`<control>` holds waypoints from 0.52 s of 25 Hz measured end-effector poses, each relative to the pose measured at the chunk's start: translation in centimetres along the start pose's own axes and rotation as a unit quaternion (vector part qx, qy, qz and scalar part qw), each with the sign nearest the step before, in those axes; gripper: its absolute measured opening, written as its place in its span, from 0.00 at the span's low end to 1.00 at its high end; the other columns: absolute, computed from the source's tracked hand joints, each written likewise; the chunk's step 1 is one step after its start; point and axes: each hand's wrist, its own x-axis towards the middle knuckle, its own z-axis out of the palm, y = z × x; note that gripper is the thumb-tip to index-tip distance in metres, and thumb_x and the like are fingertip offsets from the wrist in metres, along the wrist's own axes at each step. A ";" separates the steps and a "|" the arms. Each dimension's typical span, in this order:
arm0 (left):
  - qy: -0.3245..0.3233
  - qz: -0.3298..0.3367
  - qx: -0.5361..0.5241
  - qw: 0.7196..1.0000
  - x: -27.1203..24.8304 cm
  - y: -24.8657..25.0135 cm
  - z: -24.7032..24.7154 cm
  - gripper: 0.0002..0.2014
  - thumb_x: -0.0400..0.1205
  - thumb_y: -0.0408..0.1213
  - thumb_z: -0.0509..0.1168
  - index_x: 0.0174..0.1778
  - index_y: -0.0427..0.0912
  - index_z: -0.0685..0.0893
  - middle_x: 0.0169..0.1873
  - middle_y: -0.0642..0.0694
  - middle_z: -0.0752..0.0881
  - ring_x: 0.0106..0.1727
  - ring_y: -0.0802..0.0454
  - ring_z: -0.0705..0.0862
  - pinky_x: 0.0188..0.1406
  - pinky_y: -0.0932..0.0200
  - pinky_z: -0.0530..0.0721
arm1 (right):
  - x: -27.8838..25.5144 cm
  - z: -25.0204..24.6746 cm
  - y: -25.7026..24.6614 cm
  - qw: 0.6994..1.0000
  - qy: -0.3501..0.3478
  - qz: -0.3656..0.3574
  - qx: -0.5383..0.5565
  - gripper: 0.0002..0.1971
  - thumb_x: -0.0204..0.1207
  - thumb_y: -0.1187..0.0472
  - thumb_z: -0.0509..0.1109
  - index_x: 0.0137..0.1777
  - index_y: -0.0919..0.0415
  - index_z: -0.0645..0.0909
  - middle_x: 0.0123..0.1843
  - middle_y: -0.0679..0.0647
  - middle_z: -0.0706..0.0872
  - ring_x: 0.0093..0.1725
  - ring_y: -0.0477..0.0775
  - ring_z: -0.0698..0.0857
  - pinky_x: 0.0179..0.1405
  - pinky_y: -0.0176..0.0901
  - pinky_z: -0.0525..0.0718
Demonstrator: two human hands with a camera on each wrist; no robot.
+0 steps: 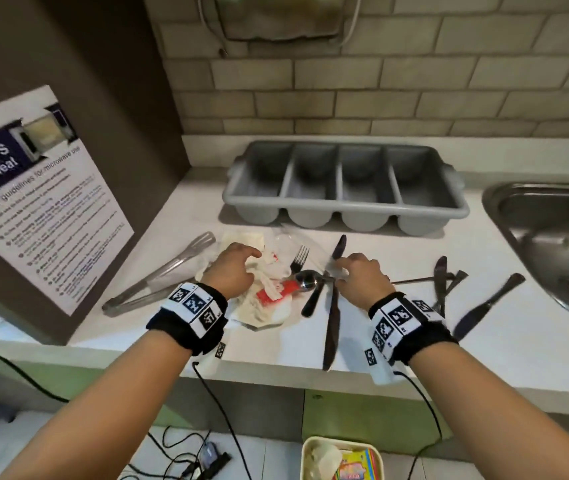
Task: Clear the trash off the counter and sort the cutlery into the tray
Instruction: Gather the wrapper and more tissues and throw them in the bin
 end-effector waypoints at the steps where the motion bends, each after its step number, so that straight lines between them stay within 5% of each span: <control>1: -0.027 0.025 0.017 0.999 0.7 -0.1 -0.3 0.26 0.75 0.26 0.64 0.70 0.49 0.76 0.75 0.44 0.69 0.76 0.46 0.70 0.76 0.55 0.69 | 0.7 0.2 -0.6 0.999 -0.023 0.006 -0.035 0.19 0.79 0.60 0.60 0.69 0.48 0.75 0.70 0.58 0.74 0.71 0.67 0.69 0.69 0.59 0.72; 5: -0.135 0.081 0.122 0.980 2.9 0.0 -1.4 0.35 0.77 0.22 0.58 0.77 0.56 0.66 0.81 0.45 0.61 0.80 0.44 0.63 0.78 0.50 0.68 | 2.9 0.8 -2.2 0.988 -0.076 0.069 -0.114 0.20 0.79 0.59 0.56 0.69 0.42 0.73 0.72 0.58 0.73 0.72 0.67 0.67 0.70 0.62 0.71; 8: -0.191 0.100 0.185 0.959 3.5 0.2 -1.2 0.35 0.79 0.24 0.58 0.78 0.58 0.63 0.79 0.45 0.66 0.77 0.45 0.69 0.72 0.52 0.73 | 3.9 0.9 -2.5 0.984 -0.058 0.103 -0.135 0.18 0.78 0.60 0.58 0.66 0.46 0.76 0.69 0.58 0.78 0.70 0.66 0.72 0.69 0.61 0.72; 13: -0.122 0.113 0.163 0.973 4.3 -0.7 -0.5 0.24 0.80 0.26 0.58 0.69 0.52 0.78 0.69 0.43 0.79 0.67 0.43 0.79 0.62 0.55 0.79 | 4.6 1.0 -2.4 0.992 0.007 0.121 -0.040 0.14 0.76 0.67 0.61 0.58 0.58 0.83 0.63 0.62 0.84 0.62 0.65 0.83 0.65 0.53 0.81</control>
